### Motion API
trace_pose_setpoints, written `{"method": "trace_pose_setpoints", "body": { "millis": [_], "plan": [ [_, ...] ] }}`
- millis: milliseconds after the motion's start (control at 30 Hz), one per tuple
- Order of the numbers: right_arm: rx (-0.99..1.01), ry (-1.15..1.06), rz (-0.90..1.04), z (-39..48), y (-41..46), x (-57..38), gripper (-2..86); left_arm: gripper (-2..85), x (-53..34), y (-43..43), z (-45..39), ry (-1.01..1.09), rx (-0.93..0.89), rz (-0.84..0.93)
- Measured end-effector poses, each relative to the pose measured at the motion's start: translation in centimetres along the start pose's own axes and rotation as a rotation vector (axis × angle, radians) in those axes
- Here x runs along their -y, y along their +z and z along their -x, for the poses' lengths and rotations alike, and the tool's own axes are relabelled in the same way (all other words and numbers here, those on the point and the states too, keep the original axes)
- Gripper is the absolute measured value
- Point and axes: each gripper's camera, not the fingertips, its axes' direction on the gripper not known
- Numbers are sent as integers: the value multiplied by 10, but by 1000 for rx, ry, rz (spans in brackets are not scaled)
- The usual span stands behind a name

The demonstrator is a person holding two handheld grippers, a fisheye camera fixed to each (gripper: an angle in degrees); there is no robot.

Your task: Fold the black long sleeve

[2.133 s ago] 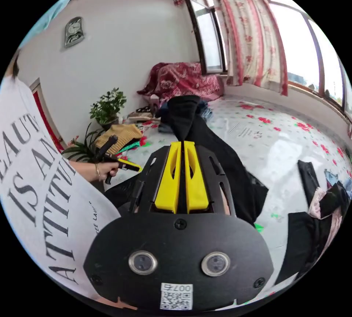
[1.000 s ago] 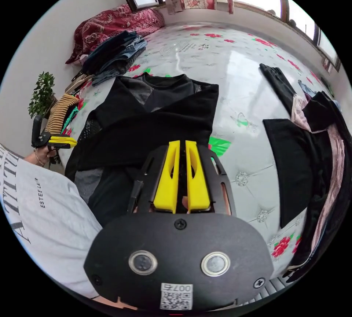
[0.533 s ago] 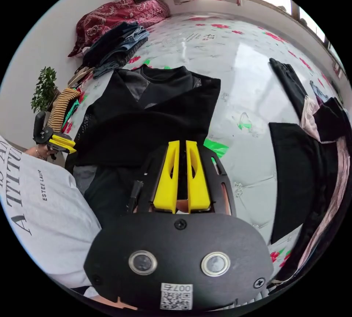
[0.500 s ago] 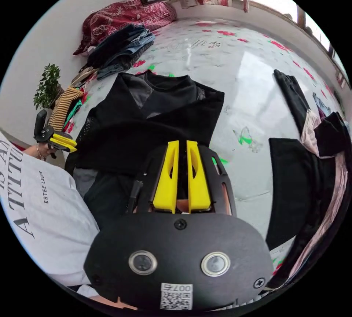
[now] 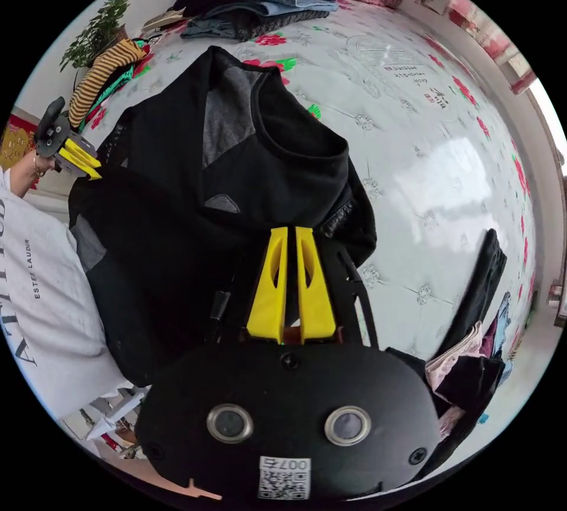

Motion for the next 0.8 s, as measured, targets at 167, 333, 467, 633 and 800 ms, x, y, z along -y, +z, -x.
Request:
{"method": "trace_pose_setpoints", "body": {
  "millis": [167,333,467,633,800],
  "plan": [
    [39,244,-28,-39,31,-22,11,6,-1,-52,-26,30,46,-178],
    [122,400,-175,-61,5,-42,26,79,-11,-33,1,-173,135,-134],
    [87,237,-364,-5,-50,-64,35,83,-33,-44,13,-255,95,-225],
    [206,28,-281,83,-21,-67,35,83,-15,-21,0,-189,-74,-293],
    [201,184,-201,92,18,-76,33,38,10,19,-8,-186,49,-211]
  ]
}}
